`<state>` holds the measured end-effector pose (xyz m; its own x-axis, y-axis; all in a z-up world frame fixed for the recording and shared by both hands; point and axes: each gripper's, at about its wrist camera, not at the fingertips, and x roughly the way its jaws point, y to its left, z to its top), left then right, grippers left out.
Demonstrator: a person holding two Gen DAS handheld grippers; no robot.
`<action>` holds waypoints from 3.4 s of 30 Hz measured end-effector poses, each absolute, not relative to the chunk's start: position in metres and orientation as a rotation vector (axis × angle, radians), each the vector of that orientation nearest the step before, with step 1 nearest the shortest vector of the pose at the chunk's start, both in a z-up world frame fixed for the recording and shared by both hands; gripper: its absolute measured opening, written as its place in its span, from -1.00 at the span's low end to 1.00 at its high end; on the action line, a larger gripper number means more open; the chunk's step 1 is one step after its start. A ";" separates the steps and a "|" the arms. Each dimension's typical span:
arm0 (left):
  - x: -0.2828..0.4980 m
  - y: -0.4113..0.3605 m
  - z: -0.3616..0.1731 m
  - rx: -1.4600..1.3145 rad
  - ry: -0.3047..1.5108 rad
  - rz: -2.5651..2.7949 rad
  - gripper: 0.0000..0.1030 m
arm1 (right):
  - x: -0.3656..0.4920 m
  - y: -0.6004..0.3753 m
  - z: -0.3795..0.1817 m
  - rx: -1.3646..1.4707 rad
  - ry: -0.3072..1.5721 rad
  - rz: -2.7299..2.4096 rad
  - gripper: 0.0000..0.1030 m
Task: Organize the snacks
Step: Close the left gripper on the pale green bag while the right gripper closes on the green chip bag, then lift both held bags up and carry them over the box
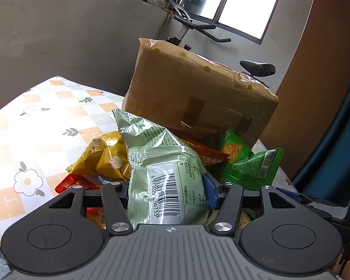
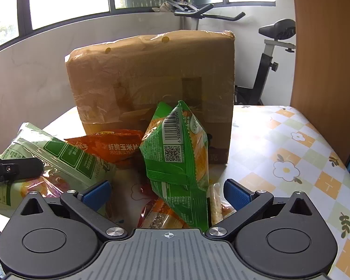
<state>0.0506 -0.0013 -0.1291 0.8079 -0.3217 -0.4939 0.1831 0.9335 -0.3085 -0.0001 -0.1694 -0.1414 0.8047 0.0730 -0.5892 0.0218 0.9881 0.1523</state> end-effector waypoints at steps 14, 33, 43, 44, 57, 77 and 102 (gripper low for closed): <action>0.047 0.013 -0.132 -0.269 0.561 -0.252 0.08 | 0.000 -0.165 -0.138 0.148 0.630 0.027 0.99; 0.036 0.019 -0.117 -0.262 0.439 -0.226 0.02 | 0.037 -0.172 -0.140 0.039 0.578 0.028 0.58; 0.036 0.020 -0.104 -0.222 0.395 -0.196 0.02 | 0.029 -0.180 -0.138 0.084 0.557 0.060 0.10; 0.036 0.019 -0.103 -0.220 0.393 -0.193 0.02 | 0.026 -0.182 -0.136 0.088 0.549 0.058 0.10; 0.030 0.022 -0.085 -0.177 0.351 -0.166 0.02 | 0.001 -0.212 -0.104 0.159 0.445 0.026 0.08; 0.027 0.023 -0.070 -0.174 0.322 -0.149 0.02 | -0.008 -0.216 -0.091 0.189 0.423 0.048 0.07; 0.078 0.001 0.016 -0.144 0.094 -0.257 0.03 | 0.044 -0.249 0.022 0.190 0.174 0.112 0.07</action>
<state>0.0776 0.0014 0.0164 0.9628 -0.2599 -0.0745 0.2463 0.9568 -0.1542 0.0443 -0.2495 0.0222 0.9788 0.1268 -0.1608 -0.0940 0.9758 0.1973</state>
